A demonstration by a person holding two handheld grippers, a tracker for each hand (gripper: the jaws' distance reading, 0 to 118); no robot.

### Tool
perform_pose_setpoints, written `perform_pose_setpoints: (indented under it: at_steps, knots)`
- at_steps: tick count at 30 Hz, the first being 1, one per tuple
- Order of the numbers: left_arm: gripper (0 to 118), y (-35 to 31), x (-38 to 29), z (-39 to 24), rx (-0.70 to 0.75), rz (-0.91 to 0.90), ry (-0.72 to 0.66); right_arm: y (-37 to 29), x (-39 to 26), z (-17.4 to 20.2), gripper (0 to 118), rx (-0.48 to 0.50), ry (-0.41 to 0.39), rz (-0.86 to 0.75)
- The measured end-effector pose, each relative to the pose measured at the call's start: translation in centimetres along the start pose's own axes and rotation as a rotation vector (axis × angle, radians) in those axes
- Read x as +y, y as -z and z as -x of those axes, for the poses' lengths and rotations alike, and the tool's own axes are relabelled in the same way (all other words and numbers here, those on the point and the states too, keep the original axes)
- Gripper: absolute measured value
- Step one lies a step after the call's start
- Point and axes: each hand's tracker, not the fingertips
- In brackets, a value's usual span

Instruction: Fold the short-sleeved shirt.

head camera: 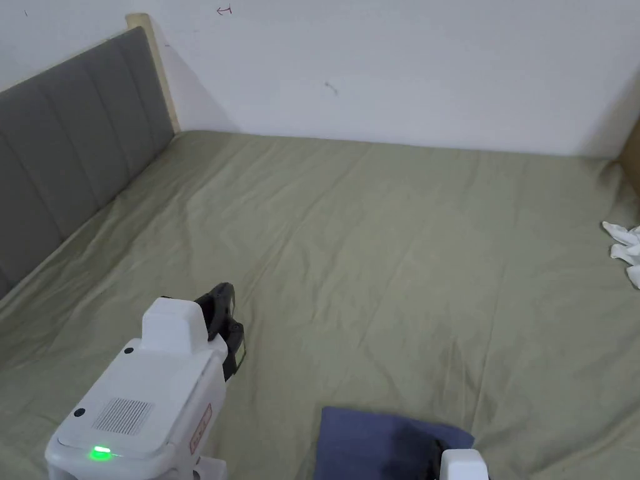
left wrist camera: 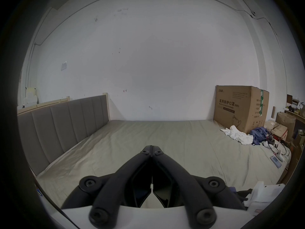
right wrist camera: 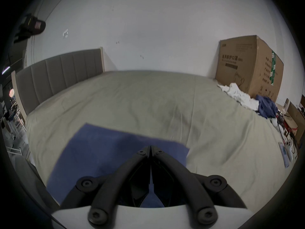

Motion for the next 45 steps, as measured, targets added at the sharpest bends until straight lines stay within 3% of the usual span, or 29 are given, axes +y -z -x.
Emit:
perform_pose_setpoints:
  at_steps: [5, 10, 14, 16, 17, 24, 26, 28, 32, 35, 36, 39, 45]
  knots:
    - [0, 1.2, -1.8, -0.4, -0.058, 0.098, -0.051, 2.5, -2.7, -0.3, 1, -0.002, -0.006, 0.071]
    - [17, 3.4, -4.2, 0.1, -0.218, 0.313, -0.234, 2.7, -3.0, -0.5, 1, -0.013, -0.013, 0.06]
    - [76, 6.6, -7.9, 0.3, -0.356, 0.605, -0.377, 2.7, -3.1, -1.0, 1, -0.001, 0.004, 0.064]
    - [90, 8.1, -10.3, -0.3, -0.416, 0.721, -0.402, 2.7, -3.1, -1.2, 1, 0.006, 0.011, 0.064]
    - [91, 8.6, -11.2, -0.4, -0.421, 0.769, -0.409, 2.7, -3.2, -1.2, 1, 0.008, 0.011, 0.065]
    - [89, 12.5, -17.0, -0.7, -0.485, 0.984, -0.505, 2.7, -3.3, -1.3, 1, 0.018, 0.013, 0.067]
    - [73, 13.2, -17.8, -0.7, -0.497, 1.004, -0.537, 2.7, -3.3, -1.2, 1, 0.02, 0.007, 0.069]
    - [42, 13.2, -18.3, -0.7, -0.541, 0.997, -0.568, 2.7, -3.4, -1.3, 1, 0.023, 0.01, 0.069]
    - [22, 13.3, -18.6, -1.2, -0.541, 0.998, -0.546, 2.7, -3.2, -1.6, 1, 0.032, 0.028, 0.077]
    - [16, 12.9, -17.5, -1.2, -0.54, 0.977, -0.545, 2.3, -1.9, -2.2, 1, 0.056, 0.058, 0.115]
    - [16, 12.5, -16.5, -1.3, -0.546, 0.958, -0.487, 1.9, -1.2, -2.4, 1, 0.067, 0.064, 0.115]
    - [15, 12.9, -14.5, -0.1, -0.569, 0.938, -0.442, 0.2, 1.1, -2.7, 1, 0.079, 0.09, 0.012]
    - [15, 13.7, -9.8, 6.8, -0.458, 0.895, -0.302, -1.9, 6.3, -2.6, 1, 0.09, 0.043, -0.102]
